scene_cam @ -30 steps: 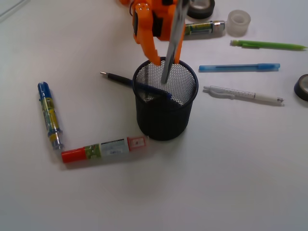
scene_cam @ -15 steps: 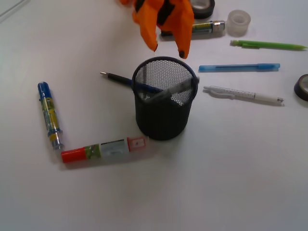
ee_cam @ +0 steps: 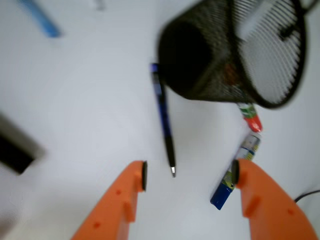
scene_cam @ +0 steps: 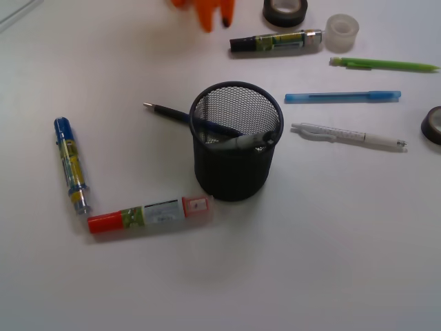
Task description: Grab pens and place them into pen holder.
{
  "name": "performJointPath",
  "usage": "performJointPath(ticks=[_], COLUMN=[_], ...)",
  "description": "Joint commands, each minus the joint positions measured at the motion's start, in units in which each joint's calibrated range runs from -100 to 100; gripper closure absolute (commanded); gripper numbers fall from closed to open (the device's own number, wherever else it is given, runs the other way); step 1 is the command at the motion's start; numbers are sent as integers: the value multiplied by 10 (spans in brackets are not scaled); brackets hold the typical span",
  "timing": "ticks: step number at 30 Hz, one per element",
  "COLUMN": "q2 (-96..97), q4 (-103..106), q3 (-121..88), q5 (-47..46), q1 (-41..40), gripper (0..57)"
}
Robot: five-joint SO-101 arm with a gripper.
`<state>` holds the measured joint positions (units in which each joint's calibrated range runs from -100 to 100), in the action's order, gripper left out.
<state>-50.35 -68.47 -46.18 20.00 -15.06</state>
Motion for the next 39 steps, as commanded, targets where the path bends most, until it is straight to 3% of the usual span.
performJointPath(ticks=[1, 6, 12, 20, 27, 39], q2=[-39, -34, 53, 250, 478, 812], q4=[-120, -106, 110, 343, 330, 84], q3=[19, -22, -128, -117, 71, 502], q5=[-8, 8, 19, 35, 33, 11], q1=[-64, -136, -165, -228, -234, -224], gripper=[375, 375, 375, 375, 375, 396])
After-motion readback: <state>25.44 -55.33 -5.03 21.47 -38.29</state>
